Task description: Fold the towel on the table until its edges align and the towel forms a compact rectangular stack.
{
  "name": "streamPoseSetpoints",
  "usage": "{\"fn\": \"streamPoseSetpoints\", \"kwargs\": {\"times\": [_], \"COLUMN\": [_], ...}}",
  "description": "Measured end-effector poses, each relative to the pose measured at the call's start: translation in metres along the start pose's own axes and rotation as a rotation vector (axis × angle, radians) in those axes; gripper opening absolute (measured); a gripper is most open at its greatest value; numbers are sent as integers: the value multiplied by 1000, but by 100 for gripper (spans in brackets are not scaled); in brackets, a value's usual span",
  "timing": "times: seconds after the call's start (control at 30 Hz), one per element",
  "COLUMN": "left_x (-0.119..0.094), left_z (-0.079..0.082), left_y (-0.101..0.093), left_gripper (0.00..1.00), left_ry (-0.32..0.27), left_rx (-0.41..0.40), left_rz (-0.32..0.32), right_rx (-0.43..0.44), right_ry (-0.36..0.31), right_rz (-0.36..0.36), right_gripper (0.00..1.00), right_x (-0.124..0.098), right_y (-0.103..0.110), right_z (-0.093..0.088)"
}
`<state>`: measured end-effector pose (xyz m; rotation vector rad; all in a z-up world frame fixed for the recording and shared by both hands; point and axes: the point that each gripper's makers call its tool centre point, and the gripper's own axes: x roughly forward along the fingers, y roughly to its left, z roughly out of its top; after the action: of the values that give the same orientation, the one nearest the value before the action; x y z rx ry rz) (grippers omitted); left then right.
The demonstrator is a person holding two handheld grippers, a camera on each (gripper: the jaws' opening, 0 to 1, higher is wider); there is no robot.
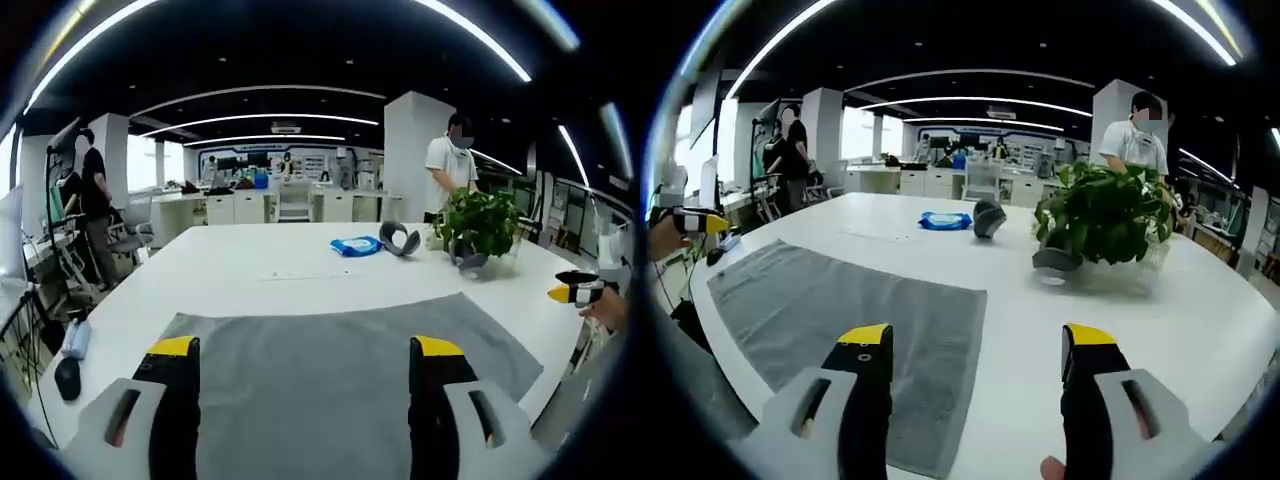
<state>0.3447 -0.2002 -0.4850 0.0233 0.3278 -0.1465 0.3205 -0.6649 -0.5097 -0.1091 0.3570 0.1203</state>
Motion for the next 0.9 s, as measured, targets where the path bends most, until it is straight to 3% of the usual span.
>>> {"fn": "streamPoseSetpoints", "kwargs": {"times": [0.4, 0.9], "left_x": [-3, -8], "left_z": [-1, 9], "left_y": [0, 0], "left_gripper": [87, 86], "left_ry": [16, -10], "left_rx": [11, 6], "left_rz": [7, 12], "right_rx": [-61, -2], "right_ry": [17, -5], "right_rz": [6, -8], "right_gripper": [68, 66], "right_x": [1, -2], "right_y": [4, 0], "right_z": [-2, 2]}}
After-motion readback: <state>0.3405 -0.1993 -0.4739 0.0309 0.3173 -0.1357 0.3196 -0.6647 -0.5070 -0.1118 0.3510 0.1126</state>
